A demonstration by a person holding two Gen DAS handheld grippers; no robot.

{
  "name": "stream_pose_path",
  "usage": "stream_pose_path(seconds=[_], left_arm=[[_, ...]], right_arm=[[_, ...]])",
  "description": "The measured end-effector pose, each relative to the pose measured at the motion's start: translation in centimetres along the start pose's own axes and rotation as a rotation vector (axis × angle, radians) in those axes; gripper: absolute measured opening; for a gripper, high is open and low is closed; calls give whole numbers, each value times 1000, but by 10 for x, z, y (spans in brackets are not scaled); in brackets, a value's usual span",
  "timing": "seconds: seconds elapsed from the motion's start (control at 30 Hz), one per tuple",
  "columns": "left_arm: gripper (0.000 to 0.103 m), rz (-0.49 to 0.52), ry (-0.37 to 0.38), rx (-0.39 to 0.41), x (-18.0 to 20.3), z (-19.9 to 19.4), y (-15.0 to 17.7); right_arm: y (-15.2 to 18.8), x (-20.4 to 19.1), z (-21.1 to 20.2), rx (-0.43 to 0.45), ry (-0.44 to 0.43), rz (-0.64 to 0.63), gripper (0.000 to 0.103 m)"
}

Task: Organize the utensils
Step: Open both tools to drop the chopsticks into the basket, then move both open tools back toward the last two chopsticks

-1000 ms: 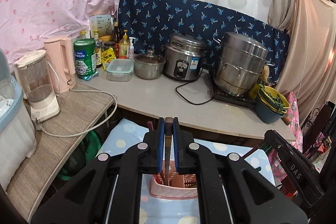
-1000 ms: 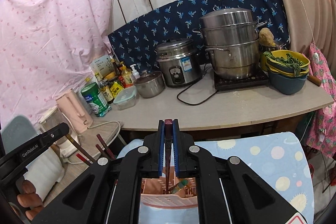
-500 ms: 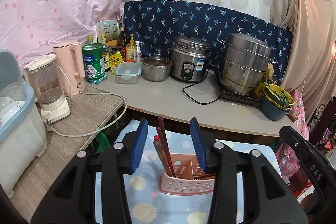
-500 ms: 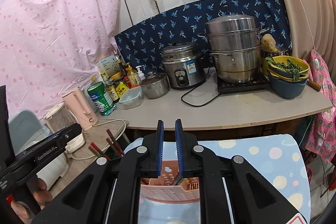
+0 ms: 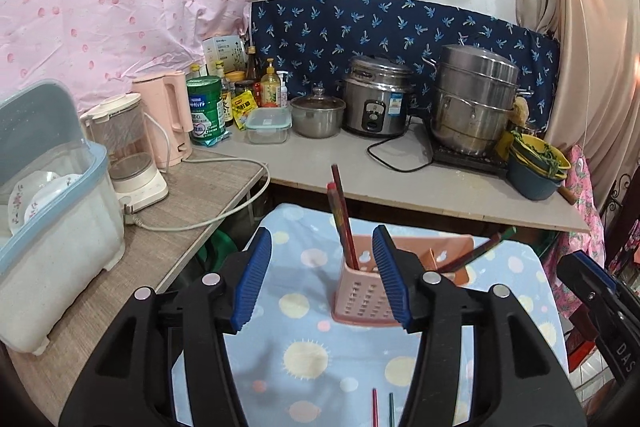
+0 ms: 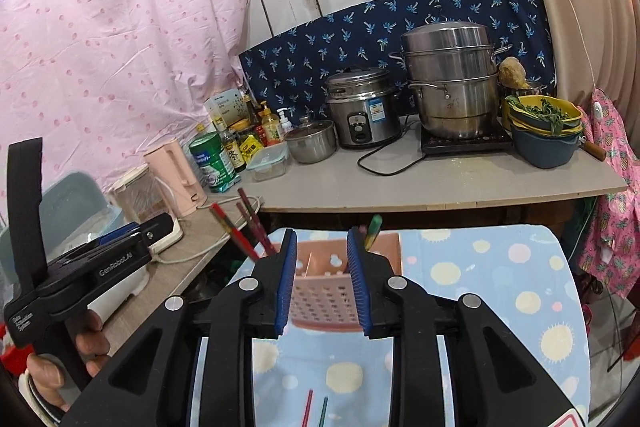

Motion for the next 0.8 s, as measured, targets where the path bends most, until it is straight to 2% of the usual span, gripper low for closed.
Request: stream_pose_path(seconds=[0.23,0.33,0.57,0.8], left_arm=[[50,30,-25,-22,-1,-19,30],[53,56,-53,-28,-1,-28,45],[54,54,-36,-93,-4,-36,88],[54,50,-20,-159,-5,-41,135]], right_arm=[[32,-7,-27,-9,4,-41,26],[46,-11,-39,-5,11,-67,26],[83,-19,-61,-13,31,-128,26],[129,-15,-76,-71,31,-119,26]])
Point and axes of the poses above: each gripper's, at about its wrist camera, not at the fingertips, and z roughly the way its jaws point, x to its right, y to its underside, the point moved 6 cm from there along z, roughly the way its jaws point, and after that the axes turned 5 degrees about z, right-handed, at the moved point
